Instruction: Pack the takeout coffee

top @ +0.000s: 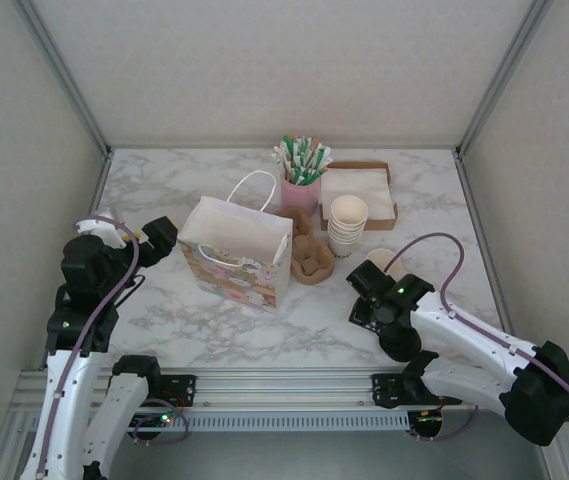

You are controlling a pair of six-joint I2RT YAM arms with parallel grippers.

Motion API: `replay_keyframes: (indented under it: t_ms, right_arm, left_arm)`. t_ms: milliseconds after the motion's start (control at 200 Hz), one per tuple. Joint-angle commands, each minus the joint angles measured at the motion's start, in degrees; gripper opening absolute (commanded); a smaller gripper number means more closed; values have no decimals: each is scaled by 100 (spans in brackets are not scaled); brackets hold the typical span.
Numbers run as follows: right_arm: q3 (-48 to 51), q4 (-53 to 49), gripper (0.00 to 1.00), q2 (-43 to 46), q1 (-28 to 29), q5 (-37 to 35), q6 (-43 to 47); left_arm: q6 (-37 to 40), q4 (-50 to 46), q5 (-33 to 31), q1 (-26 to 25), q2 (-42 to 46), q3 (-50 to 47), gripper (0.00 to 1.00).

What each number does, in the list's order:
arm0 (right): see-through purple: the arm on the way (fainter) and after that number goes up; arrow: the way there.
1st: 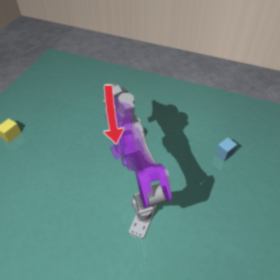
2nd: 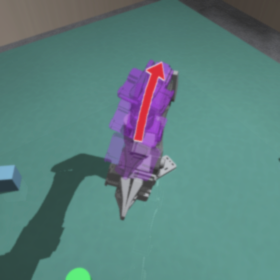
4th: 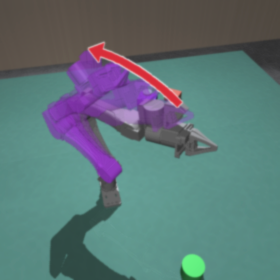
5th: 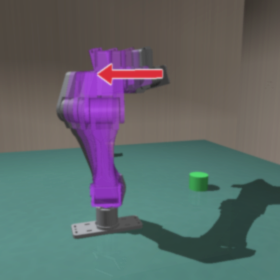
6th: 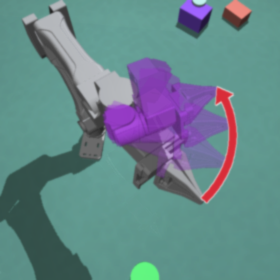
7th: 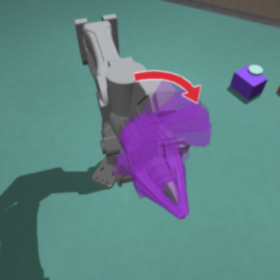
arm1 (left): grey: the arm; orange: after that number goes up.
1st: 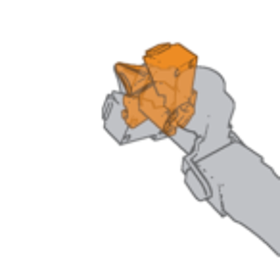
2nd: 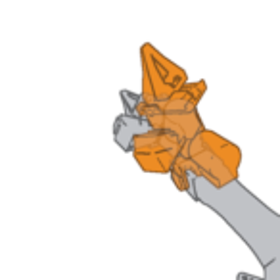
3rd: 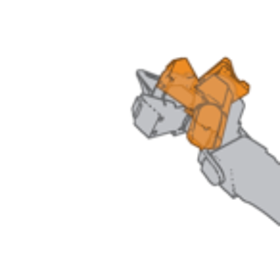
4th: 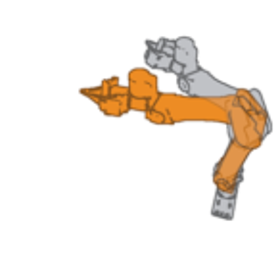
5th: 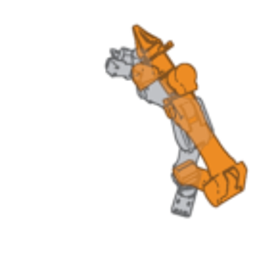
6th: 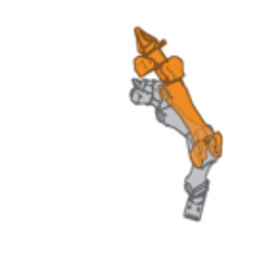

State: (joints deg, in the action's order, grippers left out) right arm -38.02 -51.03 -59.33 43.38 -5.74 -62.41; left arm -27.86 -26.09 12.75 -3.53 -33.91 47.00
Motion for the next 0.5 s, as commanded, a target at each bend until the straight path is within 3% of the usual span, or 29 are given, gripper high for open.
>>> replay_keyframes:
  t_ms: [0, 140, 365, 496]
  right_arm:
    - [-10, -33, 51, 84, -31, -105, -5]
    - [-267, -791, 59, 56, -31, -714, 2]
    - [-419, -1754, 98, -157, -205, -1395, -341]
    - [-359, -1806, 99, -321, -511, -1446, -291]
  left_arm:
    - [-27, -81, -97, 55, 20, -28, 100]
    - [-27, -79, -98, 56, 20, -33, 100]
    - [-29, -66, -106, 63, 25, -42, 100]
    - [-33, -83, -124, 69, 33, -42, 100]
